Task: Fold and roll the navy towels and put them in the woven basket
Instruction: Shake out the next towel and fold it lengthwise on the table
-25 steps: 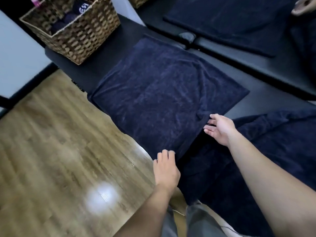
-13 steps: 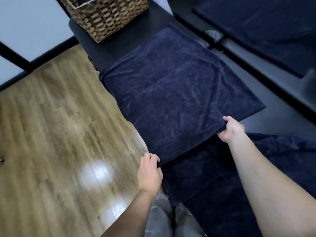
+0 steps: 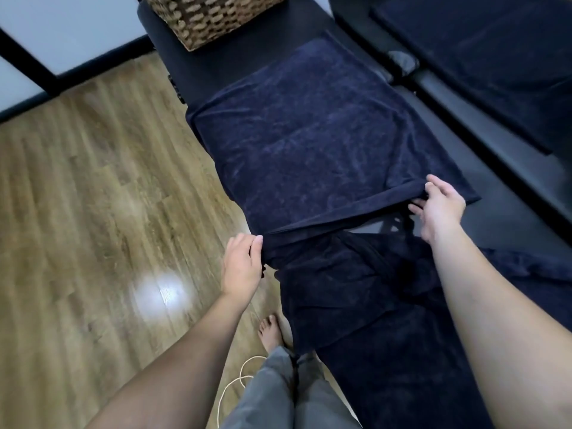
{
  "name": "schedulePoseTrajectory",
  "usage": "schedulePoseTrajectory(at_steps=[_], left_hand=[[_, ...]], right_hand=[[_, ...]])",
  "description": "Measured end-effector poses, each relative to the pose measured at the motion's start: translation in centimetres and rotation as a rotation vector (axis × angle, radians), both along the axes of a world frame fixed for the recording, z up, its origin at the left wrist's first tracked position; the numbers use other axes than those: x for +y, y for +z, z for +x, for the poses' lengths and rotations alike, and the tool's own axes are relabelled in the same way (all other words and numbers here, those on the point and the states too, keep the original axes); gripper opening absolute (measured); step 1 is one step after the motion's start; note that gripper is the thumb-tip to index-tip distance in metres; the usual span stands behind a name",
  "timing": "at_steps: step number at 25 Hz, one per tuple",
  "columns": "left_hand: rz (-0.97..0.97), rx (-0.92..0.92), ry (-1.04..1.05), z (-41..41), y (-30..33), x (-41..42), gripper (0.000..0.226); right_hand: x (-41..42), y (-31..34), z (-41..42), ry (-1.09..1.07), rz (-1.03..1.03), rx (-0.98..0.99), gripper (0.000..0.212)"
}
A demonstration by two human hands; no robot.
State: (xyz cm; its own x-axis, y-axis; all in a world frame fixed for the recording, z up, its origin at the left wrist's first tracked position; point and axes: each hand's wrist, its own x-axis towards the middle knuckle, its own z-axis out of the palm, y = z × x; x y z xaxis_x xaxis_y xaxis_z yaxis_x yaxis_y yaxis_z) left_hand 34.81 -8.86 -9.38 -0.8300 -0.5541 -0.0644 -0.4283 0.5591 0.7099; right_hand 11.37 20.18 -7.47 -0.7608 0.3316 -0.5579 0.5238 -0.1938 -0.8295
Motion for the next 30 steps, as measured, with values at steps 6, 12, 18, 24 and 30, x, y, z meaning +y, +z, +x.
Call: schedulePoseTrajectory(at_steps=[6,12,18,24,30], left_hand=[[0.297,-0.065,0.118,-0.9,0.1,0.2,0.071],[0.366,-0.245,0.093,-0.2,2.2,0.1,0.046],[0.425,-0.181,0.287,-0.1,-0.4,-1.5,0.042],[0.459,-0.310,0.400,-1.7,0.5,-2.2,0.037],[0.936,-0.364,0.451,-2.0,2.6,-2.2,0.029]], right_hand=[[0.5,-0.9,-0.8,-0.009,0.074,-0.034,0.033],[1.6,-1.5,-1.3,0.008,0.169,-0.005,0.044],[1.8,-0.9,-2.3,0.062,0.168,0.030,0.037],[2.1,0.0,-2.7,0.057,0.069,0.025,0.038],[3.0,0.2,-2.7,0.101,0.034,0.002,0.043]])
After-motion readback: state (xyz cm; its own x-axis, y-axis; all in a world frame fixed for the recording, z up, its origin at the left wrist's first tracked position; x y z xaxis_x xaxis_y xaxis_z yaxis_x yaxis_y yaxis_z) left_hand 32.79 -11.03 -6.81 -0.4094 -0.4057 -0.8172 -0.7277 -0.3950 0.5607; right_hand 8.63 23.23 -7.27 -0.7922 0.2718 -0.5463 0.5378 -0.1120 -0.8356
